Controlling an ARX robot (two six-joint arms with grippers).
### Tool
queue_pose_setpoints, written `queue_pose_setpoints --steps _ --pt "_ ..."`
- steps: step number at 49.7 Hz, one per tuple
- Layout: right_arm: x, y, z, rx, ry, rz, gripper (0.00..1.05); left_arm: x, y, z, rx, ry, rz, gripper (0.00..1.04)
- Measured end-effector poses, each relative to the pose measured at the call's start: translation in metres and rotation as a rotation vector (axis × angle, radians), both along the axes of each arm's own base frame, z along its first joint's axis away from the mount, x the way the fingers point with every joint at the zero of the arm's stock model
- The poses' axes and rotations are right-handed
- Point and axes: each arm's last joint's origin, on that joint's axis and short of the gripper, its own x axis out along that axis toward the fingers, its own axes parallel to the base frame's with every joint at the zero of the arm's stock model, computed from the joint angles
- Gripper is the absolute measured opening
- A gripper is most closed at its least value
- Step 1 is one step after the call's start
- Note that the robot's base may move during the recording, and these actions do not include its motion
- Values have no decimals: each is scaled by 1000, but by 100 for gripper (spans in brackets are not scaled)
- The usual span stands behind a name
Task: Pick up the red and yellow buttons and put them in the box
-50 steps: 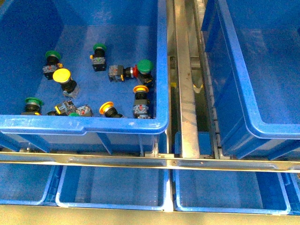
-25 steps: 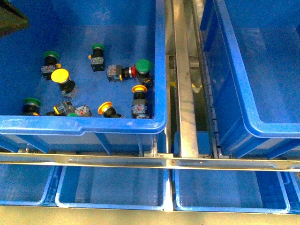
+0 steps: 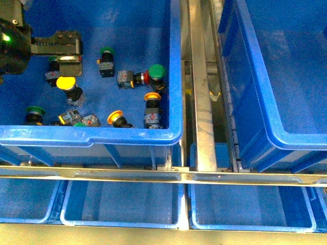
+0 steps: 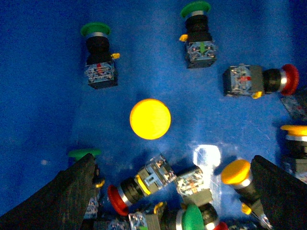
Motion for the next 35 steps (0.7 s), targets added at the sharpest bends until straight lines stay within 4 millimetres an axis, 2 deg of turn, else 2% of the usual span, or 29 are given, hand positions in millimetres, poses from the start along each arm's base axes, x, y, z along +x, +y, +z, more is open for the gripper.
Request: queue_pose_setpoints --steps 6,14,35 --pt "0 0 0 0 0 0 99 19 -1 -16 40 29 15 97" --pt "0 0 0 0 0 0 99 42 -3 -25 77 26 16 97" --pt "0 0 0 0 0 0 99 52 9 -50 106 69 27 97"
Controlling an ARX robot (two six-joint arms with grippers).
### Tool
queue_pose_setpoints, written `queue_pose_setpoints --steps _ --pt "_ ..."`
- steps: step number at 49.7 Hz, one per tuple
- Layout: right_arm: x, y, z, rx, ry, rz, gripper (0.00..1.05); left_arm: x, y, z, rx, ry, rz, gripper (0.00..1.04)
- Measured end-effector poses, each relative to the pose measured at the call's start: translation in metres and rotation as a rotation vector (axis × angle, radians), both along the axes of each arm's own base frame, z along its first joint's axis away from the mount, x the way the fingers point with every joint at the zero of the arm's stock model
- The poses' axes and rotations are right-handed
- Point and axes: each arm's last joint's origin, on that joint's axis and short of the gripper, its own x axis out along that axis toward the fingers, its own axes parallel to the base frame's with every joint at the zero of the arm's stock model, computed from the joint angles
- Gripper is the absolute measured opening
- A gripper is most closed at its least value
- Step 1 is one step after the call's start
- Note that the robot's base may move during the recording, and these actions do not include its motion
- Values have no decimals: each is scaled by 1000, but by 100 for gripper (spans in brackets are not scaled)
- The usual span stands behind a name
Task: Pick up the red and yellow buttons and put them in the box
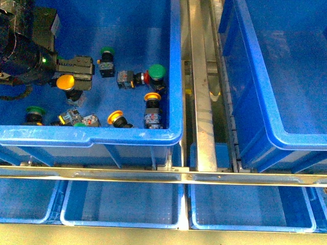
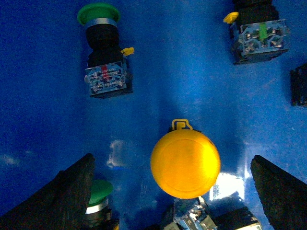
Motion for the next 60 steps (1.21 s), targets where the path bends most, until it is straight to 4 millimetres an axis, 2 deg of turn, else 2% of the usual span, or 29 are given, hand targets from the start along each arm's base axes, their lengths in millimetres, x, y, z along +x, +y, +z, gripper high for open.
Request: queue_pose_setpoints --steps 17,34,50,55,60 --pt "0 0 0 0 0 0 99 13 5 -20 7 21 -3 97" --pt "0 0 0 0 0 0 99 19 4 -23 -10 13 -27 97" --pt "0 0 0 0 0 0 99 19 4 -22 -27 9 -45 35" --pt "0 0 0 0 0 0 99 19 4 -21 -38 6 -45 34" --pt "0 0 0 0 0 0 99 11 9 -10 -145 23 -17 34"
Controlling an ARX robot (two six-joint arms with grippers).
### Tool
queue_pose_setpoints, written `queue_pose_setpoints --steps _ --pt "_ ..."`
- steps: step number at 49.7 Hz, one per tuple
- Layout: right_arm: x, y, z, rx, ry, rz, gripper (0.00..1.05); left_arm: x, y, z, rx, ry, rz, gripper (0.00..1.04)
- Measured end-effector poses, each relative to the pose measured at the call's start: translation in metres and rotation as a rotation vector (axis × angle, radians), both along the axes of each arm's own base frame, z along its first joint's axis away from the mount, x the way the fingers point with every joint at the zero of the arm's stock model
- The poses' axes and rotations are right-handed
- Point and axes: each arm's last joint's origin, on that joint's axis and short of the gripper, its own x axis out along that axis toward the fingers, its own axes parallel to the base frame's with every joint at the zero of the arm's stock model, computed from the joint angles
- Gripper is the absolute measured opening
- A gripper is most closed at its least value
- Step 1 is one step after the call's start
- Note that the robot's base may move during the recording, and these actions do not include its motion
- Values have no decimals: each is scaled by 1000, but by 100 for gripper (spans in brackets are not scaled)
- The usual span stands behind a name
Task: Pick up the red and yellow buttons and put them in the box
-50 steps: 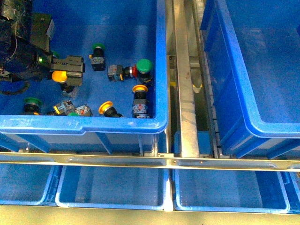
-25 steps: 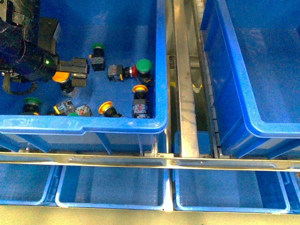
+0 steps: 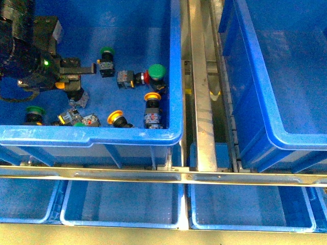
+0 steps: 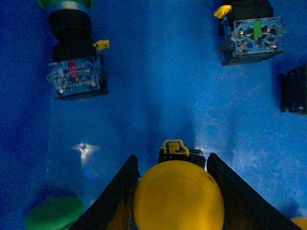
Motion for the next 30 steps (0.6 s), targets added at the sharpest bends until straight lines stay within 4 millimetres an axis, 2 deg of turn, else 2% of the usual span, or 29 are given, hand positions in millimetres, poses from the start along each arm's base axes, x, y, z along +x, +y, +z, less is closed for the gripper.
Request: queue_pose_setpoints --steps 7,15,23,30 --pt "0 0 0 0 0 0 99 -21 10 42 -213 -15 81 34" --pt "0 0 0 0 0 0 99 -49 22 81 -387 -10 132 34" --pt "0 0 0 0 0 0 99 -75 25 96 -561 64 181 34" --pt "0 0 0 0 0 0 99 -91 17 109 -682 114 168 34"
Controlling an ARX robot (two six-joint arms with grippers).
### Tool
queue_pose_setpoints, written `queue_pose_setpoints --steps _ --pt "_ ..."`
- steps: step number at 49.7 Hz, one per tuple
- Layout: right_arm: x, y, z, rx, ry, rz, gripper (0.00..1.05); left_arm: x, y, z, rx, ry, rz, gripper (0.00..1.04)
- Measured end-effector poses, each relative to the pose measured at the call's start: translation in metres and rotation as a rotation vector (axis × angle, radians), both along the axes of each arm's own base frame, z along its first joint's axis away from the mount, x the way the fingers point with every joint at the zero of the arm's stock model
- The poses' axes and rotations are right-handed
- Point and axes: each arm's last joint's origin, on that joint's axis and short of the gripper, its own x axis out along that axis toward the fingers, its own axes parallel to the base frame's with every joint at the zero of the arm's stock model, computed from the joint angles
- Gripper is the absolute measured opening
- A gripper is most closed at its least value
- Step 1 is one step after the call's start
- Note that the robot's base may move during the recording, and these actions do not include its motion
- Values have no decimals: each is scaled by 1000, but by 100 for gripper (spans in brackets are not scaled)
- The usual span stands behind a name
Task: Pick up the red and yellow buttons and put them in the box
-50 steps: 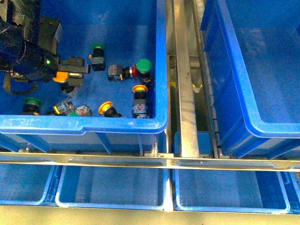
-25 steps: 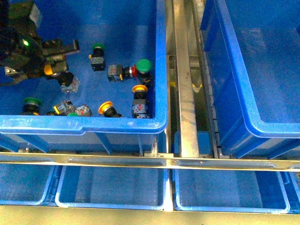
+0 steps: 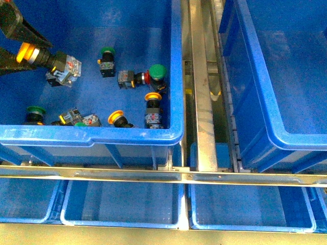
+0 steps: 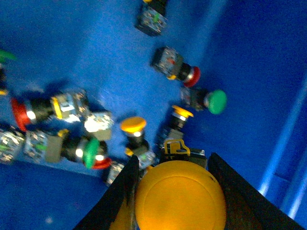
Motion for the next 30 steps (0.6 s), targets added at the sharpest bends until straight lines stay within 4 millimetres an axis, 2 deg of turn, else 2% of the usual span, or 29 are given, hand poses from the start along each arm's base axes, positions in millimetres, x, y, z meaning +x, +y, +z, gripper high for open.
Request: queue_pose_setpoints --steps 5,14,18,30 --pt "0 0 0 0 0 0 99 -7 -13 11 -70 5 -20 34" --pt "0 0 0 0 0 0 99 -19 -51 23 -168 38 -83 34" --pt "0 0 0 0 0 0 99 -23 -68 23 -181 50 -105 34" --pt "0 0 0 0 0 0 99 -31 -146 3 -217 105 -209 34"
